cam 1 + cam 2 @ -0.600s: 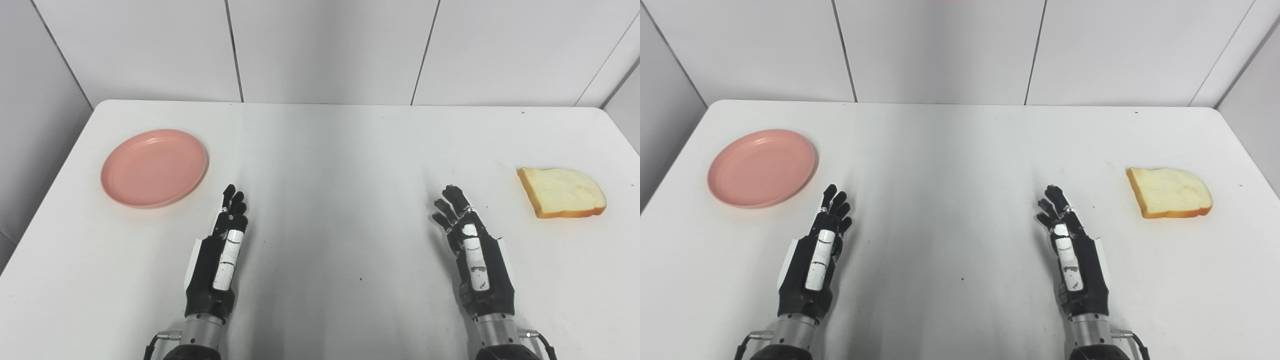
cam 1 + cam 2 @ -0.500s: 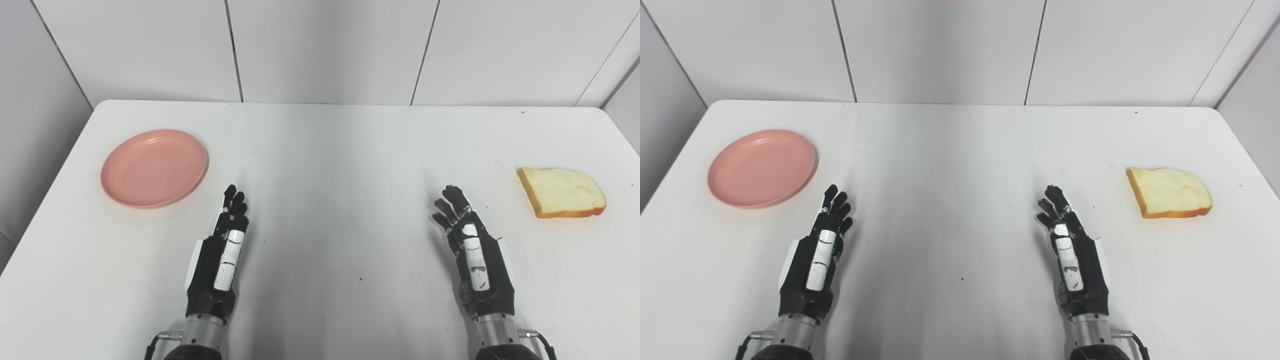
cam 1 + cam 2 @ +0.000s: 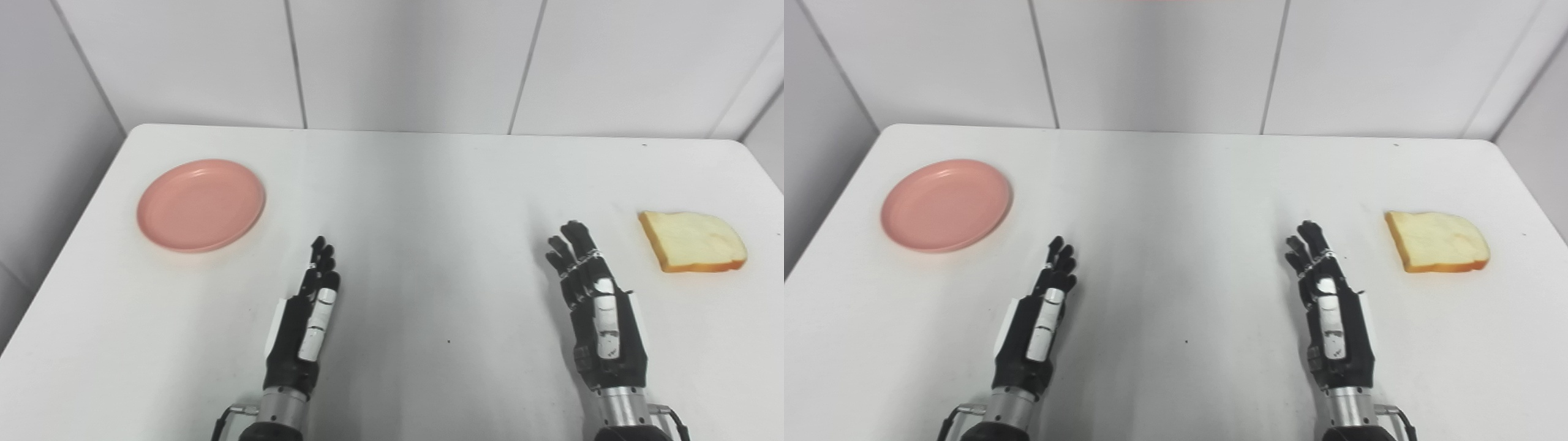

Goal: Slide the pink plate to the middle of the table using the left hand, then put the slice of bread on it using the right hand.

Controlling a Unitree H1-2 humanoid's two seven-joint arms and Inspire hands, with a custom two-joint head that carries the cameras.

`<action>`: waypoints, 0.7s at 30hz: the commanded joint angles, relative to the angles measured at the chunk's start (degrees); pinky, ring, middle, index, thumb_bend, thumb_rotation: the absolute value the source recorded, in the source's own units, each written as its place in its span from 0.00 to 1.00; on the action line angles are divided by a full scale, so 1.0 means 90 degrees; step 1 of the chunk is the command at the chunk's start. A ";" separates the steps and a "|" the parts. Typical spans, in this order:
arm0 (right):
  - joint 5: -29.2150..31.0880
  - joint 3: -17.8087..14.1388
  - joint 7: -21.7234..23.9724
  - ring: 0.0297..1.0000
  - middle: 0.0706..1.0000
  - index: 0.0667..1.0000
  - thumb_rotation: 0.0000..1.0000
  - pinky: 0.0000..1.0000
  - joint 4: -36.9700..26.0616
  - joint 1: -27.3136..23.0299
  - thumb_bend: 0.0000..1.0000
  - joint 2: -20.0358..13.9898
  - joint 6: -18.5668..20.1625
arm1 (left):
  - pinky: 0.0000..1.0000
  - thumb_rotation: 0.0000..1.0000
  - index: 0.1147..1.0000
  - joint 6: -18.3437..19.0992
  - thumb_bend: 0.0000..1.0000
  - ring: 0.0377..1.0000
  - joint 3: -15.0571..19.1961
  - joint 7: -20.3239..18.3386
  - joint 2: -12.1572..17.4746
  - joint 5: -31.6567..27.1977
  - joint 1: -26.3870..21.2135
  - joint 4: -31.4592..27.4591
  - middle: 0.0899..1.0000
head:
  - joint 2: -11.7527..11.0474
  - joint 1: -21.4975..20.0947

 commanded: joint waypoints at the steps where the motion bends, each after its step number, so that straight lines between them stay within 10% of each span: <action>1: 0.0033 -0.0236 0.0154 0.93 0.95 0.91 0.86 0.94 0.0828 0.0152 0.81 -0.0356 -0.0285 | 1.00 0.92 1.00 -0.0381 0.60 1.00 -0.0071 0.0090 -0.0002 0.0099 0.0115 0.0075 1.00 | -0.0099 0.0080; 21: 0.0076 -0.0277 0.0260 0.98 0.99 0.95 0.94 1.00 0.1751 -0.0094 0.77 -0.0479 -0.0653 | 1.00 0.84 1.00 -0.1222 0.51 1.00 -0.0080 0.0329 -0.0076 0.0171 -0.0129 0.1199 1.00 | -0.1076 0.0657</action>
